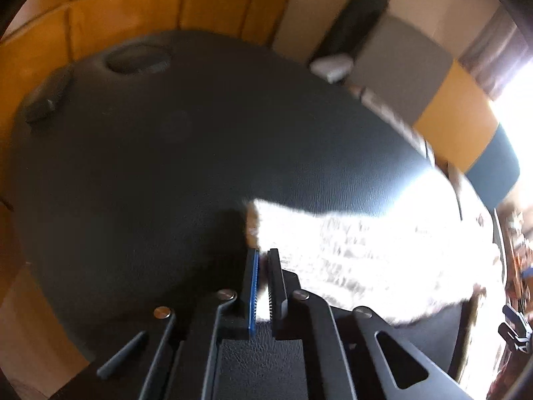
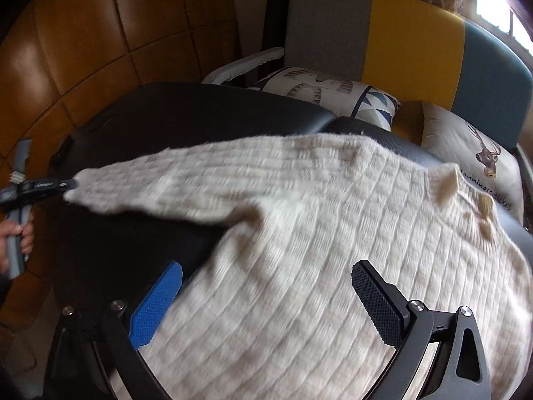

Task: Fold clothes

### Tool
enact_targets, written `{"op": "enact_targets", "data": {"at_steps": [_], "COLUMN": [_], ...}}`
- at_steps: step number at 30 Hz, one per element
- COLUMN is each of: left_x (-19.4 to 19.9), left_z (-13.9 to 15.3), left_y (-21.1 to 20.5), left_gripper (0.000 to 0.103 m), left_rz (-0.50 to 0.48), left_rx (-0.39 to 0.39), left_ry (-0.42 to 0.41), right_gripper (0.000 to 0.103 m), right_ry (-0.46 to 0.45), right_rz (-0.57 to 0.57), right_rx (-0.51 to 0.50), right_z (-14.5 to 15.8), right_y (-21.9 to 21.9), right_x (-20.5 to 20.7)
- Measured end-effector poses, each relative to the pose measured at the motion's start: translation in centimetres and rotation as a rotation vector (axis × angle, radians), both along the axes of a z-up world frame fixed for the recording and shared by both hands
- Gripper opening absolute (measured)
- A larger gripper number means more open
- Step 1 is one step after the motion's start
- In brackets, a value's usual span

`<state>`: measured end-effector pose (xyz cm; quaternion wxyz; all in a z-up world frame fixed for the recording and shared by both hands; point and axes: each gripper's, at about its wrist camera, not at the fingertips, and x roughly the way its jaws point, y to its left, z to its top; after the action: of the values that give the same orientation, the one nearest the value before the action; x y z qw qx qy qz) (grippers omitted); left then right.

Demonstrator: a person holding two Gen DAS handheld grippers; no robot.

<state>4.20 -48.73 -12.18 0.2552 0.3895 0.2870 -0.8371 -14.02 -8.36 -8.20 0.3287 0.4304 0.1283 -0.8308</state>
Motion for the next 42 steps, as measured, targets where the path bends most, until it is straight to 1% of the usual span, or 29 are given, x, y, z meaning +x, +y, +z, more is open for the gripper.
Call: {"op": "enact_targets", "data": {"at_steps": [2, 4, 6, 9, 12, 14, 16, 18, 19, 20, 21, 23, 24, 26, 27, 29, 38, 39, 41, 42], "left_x": [0.2, -0.6, -1.4, -2.4, -3.0, -3.3, -3.6, -3.9, -3.5, -3.2, -3.2, -3.5, -4.6, -6.7, -7.7, -9.0, -14.7, -14.7, -15.5, -15.0], "left_z": [1.2, 1.2, 0.7, -1.5, -1.6, -1.7, -1.5, -1.0, -0.5, 0.6, 1.6, 3.3, 3.6, 4.1, 4.2, 3.4, -0.3, -0.5, -0.8, -0.8], "left_y": [-0.1, -0.1, -0.4, -1.5, -2.3, -2.7, -3.7, -4.7, -5.1, -4.9, -4.2, -2.8, -1.5, 1.1, 2.3, 4.4, 13.6, 13.5, 13.2, 12.3], "left_gripper": [0.003, 0.002, 0.002, 0.002, 0.002, 0.002, 0.002, 0.002, 0.002, 0.002, 0.002, 0.005, 0.007, 0.007, 0.007, 0.007, 0.007, 0.01, 0.01, 0.011], "left_rz": [0.04, 0.055, 0.064, 0.077, 0.09, 0.111, 0.14, 0.181, 0.203, 0.223, 0.207, 0.162, 0.099, -0.028, -0.08, -0.119, -0.288, -0.287, -0.283, -0.278], "left_rx": [-0.042, -0.075, -0.096, -0.085, -0.131, -0.127, -0.103, -0.094, -0.097, -0.114, -0.121, -0.132, -0.126, -0.115, -0.111, -0.115, -0.132, -0.144, -0.157, -0.161], "left_ry": [0.037, 0.011, -0.03, -0.122, -0.153, -0.165, -0.165, -0.191, -0.179, -0.15, -0.112, -0.041, -0.021, 0.018, 0.028, 0.003, -0.103, -0.098, -0.11, -0.114], "right_gripper": [0.103, 0.103, 0.103, 0.103, 0.103, 0.103, 0.103, 0.103, 0.103, 0.103, 0.103, 0.103, 0.103, 0.103, 0.103, 0.103, 0.103, 0.103, 0.103, 0.103], "right_ry": [-0.001, -0.006, -0.008, -0.025, -0.042, -0.053, -0.065, -0.077, -0.087, -0.096, -0.103, -0.087, -0.09, -0.104, -0.109, -0.12, -0.092, -0.088, -0.081, -0.068], "right_rz": [-0.019, -0.037, -0.058, -0.079, -0.101, -0.115, -0.13, -0.135, -0.125, -0.115, -0.107, -0.109, -0.106, -0.074, -0.057, -0.025, -0.039, -0.041, -0.045, -0.054], "right_rx": [0.011, 0.025, 0.063, 0.078, 0.093, 0.103, 0.113, 0.11, 0.101, 0.092, 0.082, 0.032, 0.001, -0.077, -0.087, -0.105, 0.061, 0.079, 0.114, 0.115], "right_z": [-0.3, -0.7, -1.4, -2.4, -3.5, -4.1, -4.8, -5.1, -4.8, -4.6, -4.2, -2.9, -2.3, -1.1, -0.9, -0.6, -4.0, -4.3, -5.1, -5.2], "right_y": [-0.4, -0.9, -1.4, -1.4, -1.4, -1.4, -1.3, -1.3, -1.1, -0.9, -0.7, 0.5, 0.9, 1.4, 1.0, 0.2, -4.2, -4.7, -5.7, -5.9], "right_x": [-1.7, -3.5, -5.2, -6.2, -7.2, -7.9, -8.6, -9.0, -9.0, -9.0, -9.0, -9.2, -9.6, -10.5, -11.1, -12.2, -16.5, -16.9, -17.8, -17.9]}}
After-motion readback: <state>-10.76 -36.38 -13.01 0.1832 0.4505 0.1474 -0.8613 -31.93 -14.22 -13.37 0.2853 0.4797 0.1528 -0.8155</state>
